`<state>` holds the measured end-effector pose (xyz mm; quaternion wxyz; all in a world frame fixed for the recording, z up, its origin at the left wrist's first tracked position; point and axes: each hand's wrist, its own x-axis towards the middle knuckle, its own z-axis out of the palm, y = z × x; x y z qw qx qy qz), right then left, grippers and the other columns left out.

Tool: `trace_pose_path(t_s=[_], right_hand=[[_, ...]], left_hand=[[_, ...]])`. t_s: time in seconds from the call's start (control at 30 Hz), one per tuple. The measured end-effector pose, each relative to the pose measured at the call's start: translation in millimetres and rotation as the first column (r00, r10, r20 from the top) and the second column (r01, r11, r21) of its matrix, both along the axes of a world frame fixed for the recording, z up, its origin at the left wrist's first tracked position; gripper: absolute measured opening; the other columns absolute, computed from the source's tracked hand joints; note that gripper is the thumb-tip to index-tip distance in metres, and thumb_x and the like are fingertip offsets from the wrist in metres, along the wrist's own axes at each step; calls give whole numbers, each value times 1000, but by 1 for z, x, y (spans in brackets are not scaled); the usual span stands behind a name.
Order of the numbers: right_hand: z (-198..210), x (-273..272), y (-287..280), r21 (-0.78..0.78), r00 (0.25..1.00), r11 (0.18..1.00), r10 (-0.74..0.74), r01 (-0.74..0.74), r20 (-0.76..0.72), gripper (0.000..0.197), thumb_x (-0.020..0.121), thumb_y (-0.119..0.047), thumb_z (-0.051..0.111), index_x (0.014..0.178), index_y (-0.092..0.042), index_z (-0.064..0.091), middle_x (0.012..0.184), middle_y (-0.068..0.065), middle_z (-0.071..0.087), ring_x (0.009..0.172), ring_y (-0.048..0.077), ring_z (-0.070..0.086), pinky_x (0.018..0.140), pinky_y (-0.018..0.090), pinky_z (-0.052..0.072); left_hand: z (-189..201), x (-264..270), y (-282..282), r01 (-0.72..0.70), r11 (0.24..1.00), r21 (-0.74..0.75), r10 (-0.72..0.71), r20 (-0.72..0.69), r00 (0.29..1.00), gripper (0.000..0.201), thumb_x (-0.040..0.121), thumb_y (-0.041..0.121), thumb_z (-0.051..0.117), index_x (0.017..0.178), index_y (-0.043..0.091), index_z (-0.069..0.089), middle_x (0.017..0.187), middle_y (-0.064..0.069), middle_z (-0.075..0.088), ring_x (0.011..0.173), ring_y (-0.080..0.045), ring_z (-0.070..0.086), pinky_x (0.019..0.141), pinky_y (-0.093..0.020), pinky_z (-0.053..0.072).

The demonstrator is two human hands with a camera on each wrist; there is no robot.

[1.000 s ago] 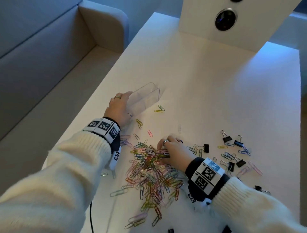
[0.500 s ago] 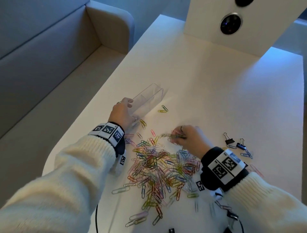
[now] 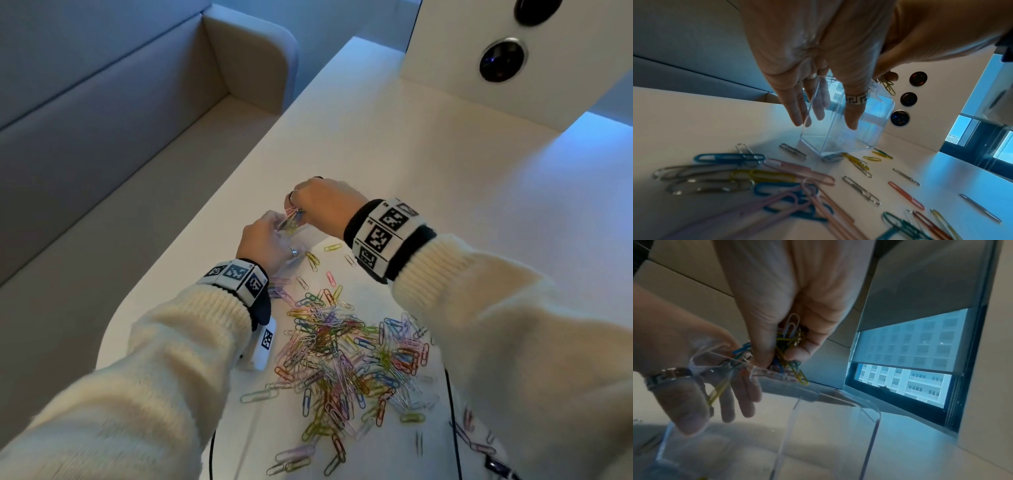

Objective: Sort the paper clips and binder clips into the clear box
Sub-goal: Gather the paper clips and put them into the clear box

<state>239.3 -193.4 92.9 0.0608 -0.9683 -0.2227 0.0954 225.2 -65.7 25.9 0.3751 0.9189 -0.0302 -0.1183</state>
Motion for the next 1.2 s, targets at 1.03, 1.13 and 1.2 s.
trace_pose_path(t_s=[1.03, 1.13, 1.2], right_hand=[[-27, -61, -7, 750, 849, 650, -459, 120, 262, 10, 88, -11, 53, 95, -4, 55, 96, 4, 51, 84, 14, 51, 79, 21, 40], [-40, -75, 10, 611, 913, 766, -373, 202, 166, 17, 90, -22, 53, 97, -7, 55, 104, 7, 53, 90, 18, 52, 88, 32, 43], [-52, -78, 28, 320, 984, 931, -172, 177, -44, 39, 91, -41, 47, 120, -16, 50, 129, 6, 44, 117, 24, 45, 99, 46, 39]], left_hand=[[22, 8, 38, -78, 977, -197, 90, 51, 995, 53, 62, 15, 83, 110, 12, 60, 103, 0, 65, 94, -18, 62, 84, -29, 50], [31, 11, 59, -133, 974, -183, 150, 79, 986, 55, 63, 13, 83, 112, 9, 59, 108, -6, 65, 94, -19, 61, 88, -35, 50], [35, 13, 71, -169, 969, -181, 189, 97, 977, 54, 63, 12, 82, 112, 9, 59, 107, -6, 65, 93, -18, 59, 85, -31, 49]])
